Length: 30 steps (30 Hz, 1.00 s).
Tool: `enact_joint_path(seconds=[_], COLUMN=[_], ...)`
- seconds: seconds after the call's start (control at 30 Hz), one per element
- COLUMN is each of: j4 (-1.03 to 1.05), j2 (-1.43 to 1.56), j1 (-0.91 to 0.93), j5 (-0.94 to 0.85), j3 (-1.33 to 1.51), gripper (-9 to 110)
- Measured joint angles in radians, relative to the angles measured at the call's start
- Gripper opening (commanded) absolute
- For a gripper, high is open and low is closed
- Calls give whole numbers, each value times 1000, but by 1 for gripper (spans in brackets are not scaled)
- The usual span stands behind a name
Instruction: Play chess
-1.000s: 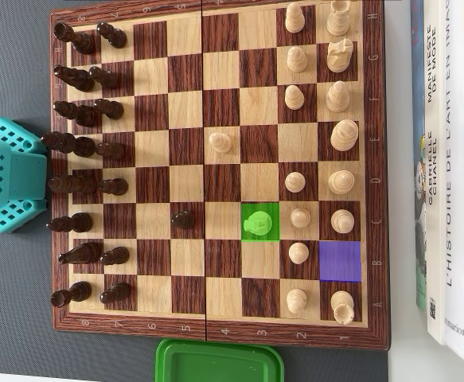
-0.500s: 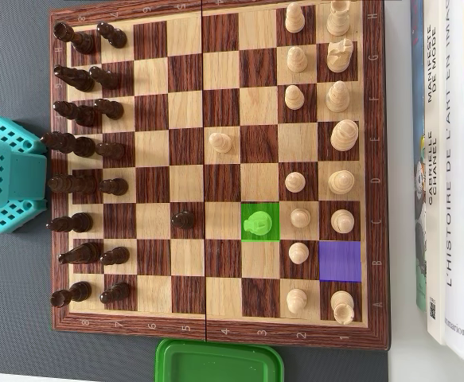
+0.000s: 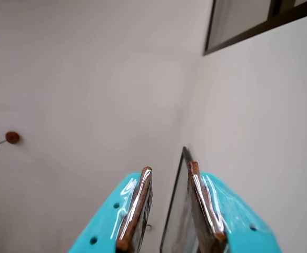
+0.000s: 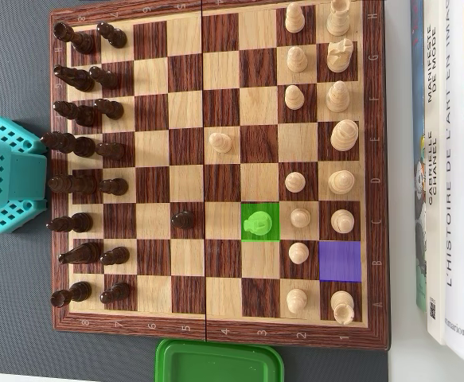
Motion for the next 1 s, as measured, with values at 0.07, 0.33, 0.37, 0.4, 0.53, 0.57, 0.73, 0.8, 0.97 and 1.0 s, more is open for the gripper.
enact_joint_path(seconds=[0.07,0.33,0.37,0.4,0.53,0.57,0.73,0.8,0.97,1.0], j4=[-31,-71,-74,-74,-74,-74,-74,-74,-74,-74], j2=[0,0,0,0,0,0,0,0,0,0], j1=[2,2,2,2,2,2,2,2,2,2], j5=[0,0,0,0,0,0,0,0,0,0], j3=[0,0,0,0,0,0,0,0,0,0], gripper=[11,11,11,11,11,11,11,11,11,11])
